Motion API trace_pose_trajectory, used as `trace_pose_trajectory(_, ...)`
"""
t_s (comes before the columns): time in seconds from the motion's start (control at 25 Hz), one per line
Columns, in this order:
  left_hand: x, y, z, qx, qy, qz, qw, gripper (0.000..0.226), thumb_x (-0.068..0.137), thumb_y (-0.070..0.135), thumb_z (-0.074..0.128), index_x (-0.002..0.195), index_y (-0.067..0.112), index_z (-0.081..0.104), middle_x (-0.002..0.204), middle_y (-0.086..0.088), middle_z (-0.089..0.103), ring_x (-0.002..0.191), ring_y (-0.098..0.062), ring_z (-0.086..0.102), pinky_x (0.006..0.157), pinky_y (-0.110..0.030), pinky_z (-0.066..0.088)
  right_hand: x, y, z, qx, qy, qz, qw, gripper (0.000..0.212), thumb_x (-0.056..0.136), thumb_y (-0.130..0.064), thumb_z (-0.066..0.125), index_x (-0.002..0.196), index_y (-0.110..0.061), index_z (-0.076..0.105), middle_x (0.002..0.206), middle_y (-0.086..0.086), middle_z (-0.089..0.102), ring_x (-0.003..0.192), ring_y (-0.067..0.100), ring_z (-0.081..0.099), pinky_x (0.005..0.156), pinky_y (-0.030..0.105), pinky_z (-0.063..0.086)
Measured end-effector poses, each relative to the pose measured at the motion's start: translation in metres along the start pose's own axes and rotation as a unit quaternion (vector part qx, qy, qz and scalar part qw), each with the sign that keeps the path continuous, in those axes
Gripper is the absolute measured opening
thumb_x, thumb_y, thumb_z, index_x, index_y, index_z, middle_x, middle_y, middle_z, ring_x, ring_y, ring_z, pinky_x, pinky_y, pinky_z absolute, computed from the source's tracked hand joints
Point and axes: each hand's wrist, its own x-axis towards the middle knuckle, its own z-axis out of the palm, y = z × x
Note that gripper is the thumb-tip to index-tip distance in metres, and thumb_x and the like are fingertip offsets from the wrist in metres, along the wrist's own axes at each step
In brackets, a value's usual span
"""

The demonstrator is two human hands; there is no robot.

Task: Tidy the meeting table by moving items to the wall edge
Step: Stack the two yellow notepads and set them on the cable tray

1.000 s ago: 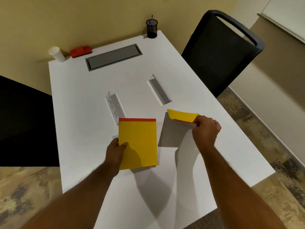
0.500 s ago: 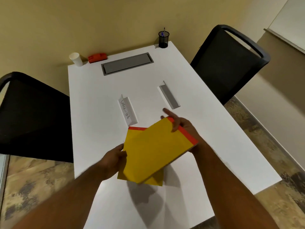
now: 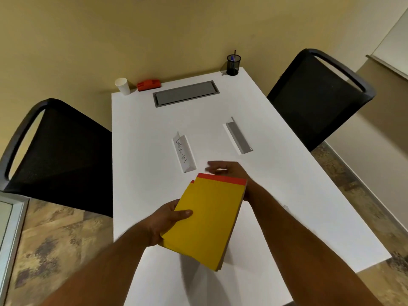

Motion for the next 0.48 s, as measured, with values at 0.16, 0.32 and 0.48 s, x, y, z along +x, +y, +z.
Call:
trace_pose_trajectory(0.16, -0.01, -0.007, -0.014, -0.026, 0.077, 0.064, 0.995, 0.058, 0.089, 0.031, 0.075, 0.143, 0.025, 0.056, 0.137, -0.012, 0.07, 0.12, -0.043, 0.07, 0.094, -0.064, 0.057, -0.02, 0.008, 0.017, 0.148, 0.296, 0.088, 0.94, 0.026, 0.106, -0.024, 0.059, 0.124, -0.01, 0.07, 0.122, 0.017, 0.075, 0.107, 0.03, 0.075, 0.077, 0.033, 0.061)
trace_pose_trajectory(0.32, -0.025, -0.015, -0.033, -0.07, 0.125, 0.143, 0.979, 0.053, 0.091, 0.023, 0.077, 0.14, 0.024, 0.057, 0.135, -0.009, 0.072, 0.117, -0.035, 0.073, 0.087, -0.05, 0.063, -0.052, 0.02, 0.076, 0.178, 0.129, 0.232, 0.948, 0.044, 0.096, -0.065, 0.059, 0.124, -0.031, 0.064, 0.112, 0.003, 0.08, 0.1, 0.029, 0.078, 0.078, 0.044, 0.063)
trace_pose_trajectory(0.48, -0.053, -0.023, -0.072, -0.028, 0.108, 0.147, 0.983, 0.056, 0.088, 0.019, 0.08, 0.139, 0.026, 0.057, 0.133, -0.006, 0.073, 0.116, -0.033, 0.073, 0.091, -0.049, 0.062, -0.062, 0.023, 0.154, 0.036, 0.148, 0.157, 0.976, 0.053, 0.092, -0.039, 0.077, 0.135, -0.037, 0.045, 0.133, -0.001, 0.064, 0.11, 0.021, 0.067, 0.09, 0.043, 0.057)
